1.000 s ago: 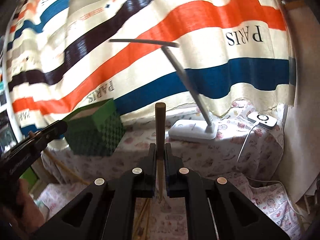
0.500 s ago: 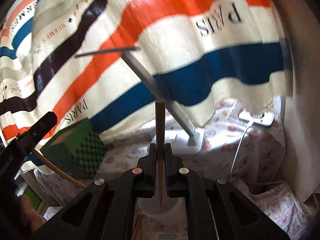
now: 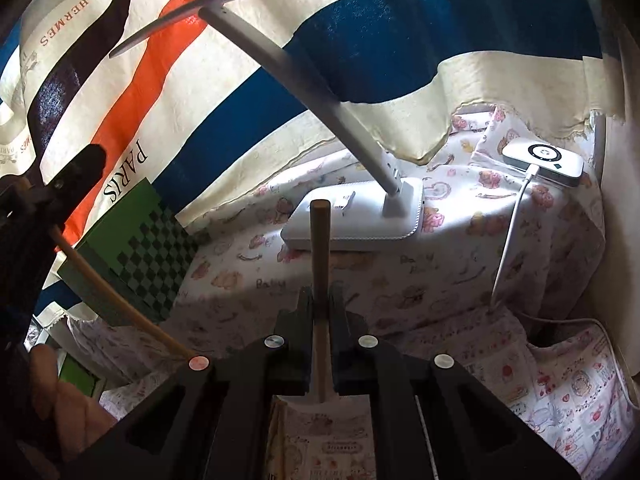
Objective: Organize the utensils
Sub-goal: 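Lift both held chopsticks and carry them toward the clear plastic cup, then lower the chopsticks into the clear cup and open both tools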
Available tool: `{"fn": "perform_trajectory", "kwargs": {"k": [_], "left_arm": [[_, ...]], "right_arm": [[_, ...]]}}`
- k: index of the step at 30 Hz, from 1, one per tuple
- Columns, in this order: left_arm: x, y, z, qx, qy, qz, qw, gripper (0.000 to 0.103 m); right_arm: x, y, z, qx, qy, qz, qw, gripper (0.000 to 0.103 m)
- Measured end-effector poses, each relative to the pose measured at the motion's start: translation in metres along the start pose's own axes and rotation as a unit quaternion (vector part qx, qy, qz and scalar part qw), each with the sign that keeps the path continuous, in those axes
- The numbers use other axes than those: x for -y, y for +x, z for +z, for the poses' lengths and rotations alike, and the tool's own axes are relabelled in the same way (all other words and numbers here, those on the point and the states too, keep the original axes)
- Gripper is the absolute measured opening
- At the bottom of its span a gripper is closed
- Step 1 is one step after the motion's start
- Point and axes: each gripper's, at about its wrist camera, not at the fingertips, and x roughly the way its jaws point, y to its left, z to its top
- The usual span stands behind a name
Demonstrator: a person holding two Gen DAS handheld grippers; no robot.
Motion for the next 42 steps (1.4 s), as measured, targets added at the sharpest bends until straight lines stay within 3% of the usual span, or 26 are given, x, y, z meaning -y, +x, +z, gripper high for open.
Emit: {"fn": "perform_trajectory", "kwargs": {"k": [10, 15, 21, 24, 26, 27, 29, 31, 32, 34, 37, 42], "left_arm": [[0.002, 0.002, 0.014, 0.024, -0.003, -0.002, 0.9997, 0.005], [0.004, 0.006, -0.001, 0.038, 0.022, 0.027, 0.9987, 0.005], [-0.002, 0.024, -0.031, -0.005, 0.029, 0.026, 0.9992, 0.005], [-0.007, 0.038, -0.043, -0.057, 0.026, 0.010, 0.9980, 0.006], [-0.009, 0.053, -0.050, -0.113, 0.028, -0.022, 0.9930, 0.010], [-0.010, 0.055, -0.054, -0.120, 0.034, -0.017, 0.9921, 0.012], [-0.011, 0.057, -0.059, -0.125, 0.051, -0.008, 0.9908, 0.022], [-0.016, 0.053, -0.061, -0.126, 0.048, 0.000, 0.9908, 0.040], [-0.020, 0.050, -0.060, -0.124, 0.043, -0.002, 0.9913, 0.043], [-0.024, 0.042, -0.059, -0.120, 0.046, 0.000, 0.9917, 0.055], [-0.027, 0.026, -0.054, -0.107, 0.072, 0.015, 0.9916, 0.076], [-0.042, -0.006, -0.048, -0.104, 0.079, 0.049, 0.9902, 0.084]], "right_arm": [[0.011, 0.014, 0.002, -0.026, 0.022, -0.008, 0.999, 0.008], [0.015, 0.016, 0.002, -0.031, 0.032, -0.003, 0.999, 0.008], [0.020, 0.017, 0.004, -0.039, 0.033, -0.025, 0.998, 0.008], [0.025, 0.019, 0.005, -0.043, 0.035, -0.037, 0.998, 0.010], [0.027, 0.022, 0.005, -0.052, 0.036, -0.045, 0.997, 0.012], [0.029, 0.024, 0.005, -0.061, 0.039, -0.046, 0.996, 0.014], [0.030, 0.028, 0.005, -0.081, 0.040, -0.034, 0.995, 0.029], [0.029, 0.032, 0.005, -0.096, 0.033, -0.026, 0.994, 0.039], [0.027, 0.032, 0.005, -0.098, 0.030, -0.026, 0.994, 0.046], [0.023, 0.032, 0.003, -0.093, 0.024, -0.030, 0.995, 0.053], [0.017, 0.030, 0.002, -0.093, 0.011, -0.033, 0.995, 0.056], [0.009, 0.025, 0.001, -0.094, 0.005, -0.018, 0.995, 0.057]]}}
